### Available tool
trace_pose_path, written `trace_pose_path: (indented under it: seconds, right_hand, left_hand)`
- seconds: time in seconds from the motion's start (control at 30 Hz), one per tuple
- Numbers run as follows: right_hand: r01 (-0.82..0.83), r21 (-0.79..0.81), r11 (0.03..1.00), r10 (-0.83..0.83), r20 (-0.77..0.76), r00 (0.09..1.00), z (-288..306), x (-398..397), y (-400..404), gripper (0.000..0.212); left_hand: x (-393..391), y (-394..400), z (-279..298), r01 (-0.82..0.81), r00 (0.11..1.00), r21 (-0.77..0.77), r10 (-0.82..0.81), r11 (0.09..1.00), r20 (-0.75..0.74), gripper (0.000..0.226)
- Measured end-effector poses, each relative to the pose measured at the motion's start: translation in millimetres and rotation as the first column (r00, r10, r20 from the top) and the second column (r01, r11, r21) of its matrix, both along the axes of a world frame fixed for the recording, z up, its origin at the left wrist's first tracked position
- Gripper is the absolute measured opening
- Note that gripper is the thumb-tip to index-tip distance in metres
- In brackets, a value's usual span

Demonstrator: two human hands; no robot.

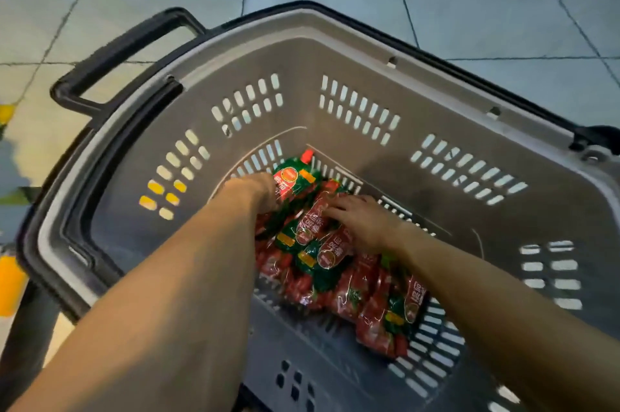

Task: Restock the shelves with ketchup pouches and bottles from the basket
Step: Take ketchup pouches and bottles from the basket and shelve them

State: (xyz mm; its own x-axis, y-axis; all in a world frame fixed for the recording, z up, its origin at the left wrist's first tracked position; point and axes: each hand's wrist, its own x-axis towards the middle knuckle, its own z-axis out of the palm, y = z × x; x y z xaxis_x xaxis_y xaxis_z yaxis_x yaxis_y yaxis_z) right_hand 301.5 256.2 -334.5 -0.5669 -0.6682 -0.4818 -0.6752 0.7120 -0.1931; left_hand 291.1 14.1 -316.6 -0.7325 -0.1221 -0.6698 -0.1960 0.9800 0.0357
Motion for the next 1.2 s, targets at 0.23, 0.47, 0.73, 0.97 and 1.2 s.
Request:
trace_pose_path:
  seconds: [0.23,0.47,0.73,0.97,1.2]
  right_hand:
    - [-0.213,0.103,0.972,0.218,-0.039,0.975,4.3,-17.4,-11.5,0.094]
    - [-0.253,0.121,0.96,0.263,-0.068,0.962,20.5,-15.0,-11.2,0.059]
    - [0.383,-0.241,0.892,-0.326,0.245,0.913,71.7,-2.6,14.2,0.036]
    - [0.71,-0.578,0.401,-0.4,0.587,0.704,175.5,43.4,0.4,0.027]
    - [0.788,-0.598,0.148,-0.188,0.765,0.616,294.3,102.1,-66.9,0.02]
  left_hand:
    - [-8.4,14.1,-3.3,-0.001,1.0,-0.05,0.001,0.999,0.002,0.066]
    - [-10.8,8.7,5.0,-0.062,0.998,0.069,0.063,0.996,-0.005,0.058]
    - [-8.4,-12.2,100.6,-0.202,0.976,0.54,0.214,0.817,0.04,0.052]
    - [60.2,-30.3,214.6,-0.238,0.879,0.812,0.475,0.533,-0.054,0.04]
    - [188.2,-57.1,314.0,-0.13,0.609,0.986,0.793,0.108,-0.007,0.023]
